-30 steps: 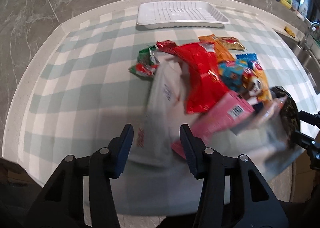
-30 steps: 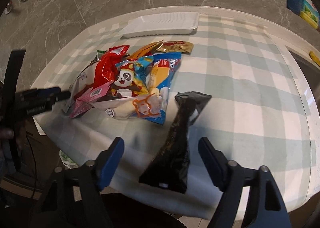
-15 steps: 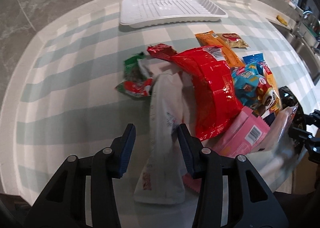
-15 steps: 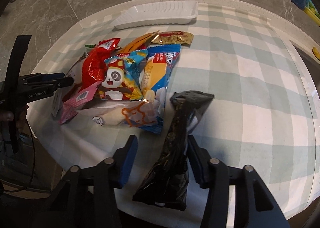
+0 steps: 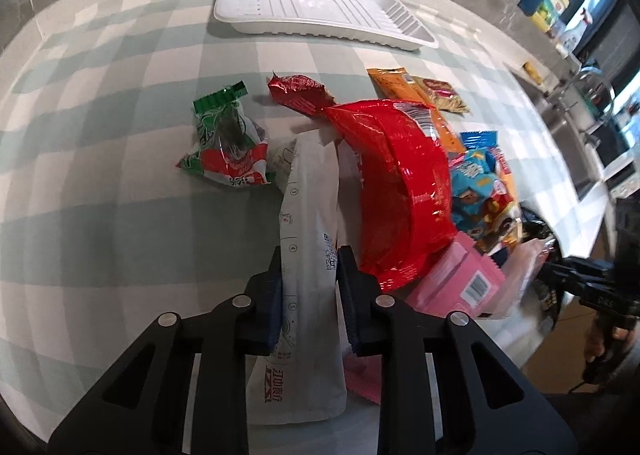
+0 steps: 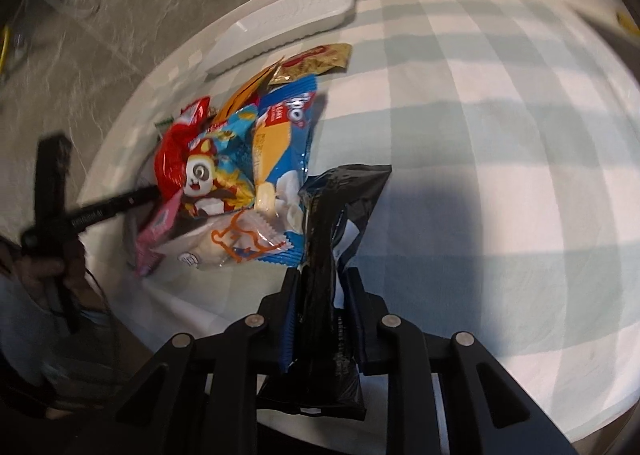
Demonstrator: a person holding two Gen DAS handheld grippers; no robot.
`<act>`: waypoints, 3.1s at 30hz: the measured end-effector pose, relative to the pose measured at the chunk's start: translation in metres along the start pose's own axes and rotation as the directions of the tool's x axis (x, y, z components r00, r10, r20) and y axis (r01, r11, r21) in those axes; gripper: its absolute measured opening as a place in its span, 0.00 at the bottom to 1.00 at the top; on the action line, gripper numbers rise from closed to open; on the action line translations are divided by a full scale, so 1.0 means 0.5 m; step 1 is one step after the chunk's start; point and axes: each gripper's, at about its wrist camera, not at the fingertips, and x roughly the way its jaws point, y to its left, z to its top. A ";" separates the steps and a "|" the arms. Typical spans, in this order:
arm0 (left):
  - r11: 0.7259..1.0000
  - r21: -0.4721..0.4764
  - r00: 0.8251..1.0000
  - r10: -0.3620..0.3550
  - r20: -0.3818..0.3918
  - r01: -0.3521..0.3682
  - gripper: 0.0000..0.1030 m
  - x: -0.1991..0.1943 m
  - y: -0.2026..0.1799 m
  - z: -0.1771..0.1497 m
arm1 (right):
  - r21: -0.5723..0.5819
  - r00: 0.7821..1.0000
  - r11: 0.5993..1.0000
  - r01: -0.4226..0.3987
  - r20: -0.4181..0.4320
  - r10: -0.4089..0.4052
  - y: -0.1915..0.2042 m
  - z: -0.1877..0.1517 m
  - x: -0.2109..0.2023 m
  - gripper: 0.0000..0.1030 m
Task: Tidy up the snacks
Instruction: 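Grasp the white bag with the left tool while the right tool grasps the black bag, then carry both bags to the white tray and open both tools, then grasp the red bag with the left tool while the right tool grasps the blue Tipo cake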
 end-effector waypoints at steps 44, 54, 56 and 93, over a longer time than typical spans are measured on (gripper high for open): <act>0.943 -0.189 0.955 -0.244 0.170 0.274 0.21 0.026 0.164 0.525 | 0.213 0.918 0.895 -0.393 0.144 0.369 -0.006 0.494 0.102 0.24; 0.969 -0.164 0.977 -0.162 0.139 0.184 0.22 0.147 0.203 0.653 | 0.213 0.953 0.930 -0.299 0.115 0.280 -0.026 0.638 0.220 0.24; 0.975 -0.159 0.982 -0.135 0.131 0.155 0.22 0.169 0.205 0.665 | 0.202 0.961 0.941 -0.273 0.103 0.257 -0.028 0.648 0.237 0.26; 0.994 0.046 0.989 -0.100 0.106 0.095 0.43 -0.023 0.002 0.317 | -0.182 0.982 0.980 0.084 0.180 -0.051 0.131 0.292 0.021 0.65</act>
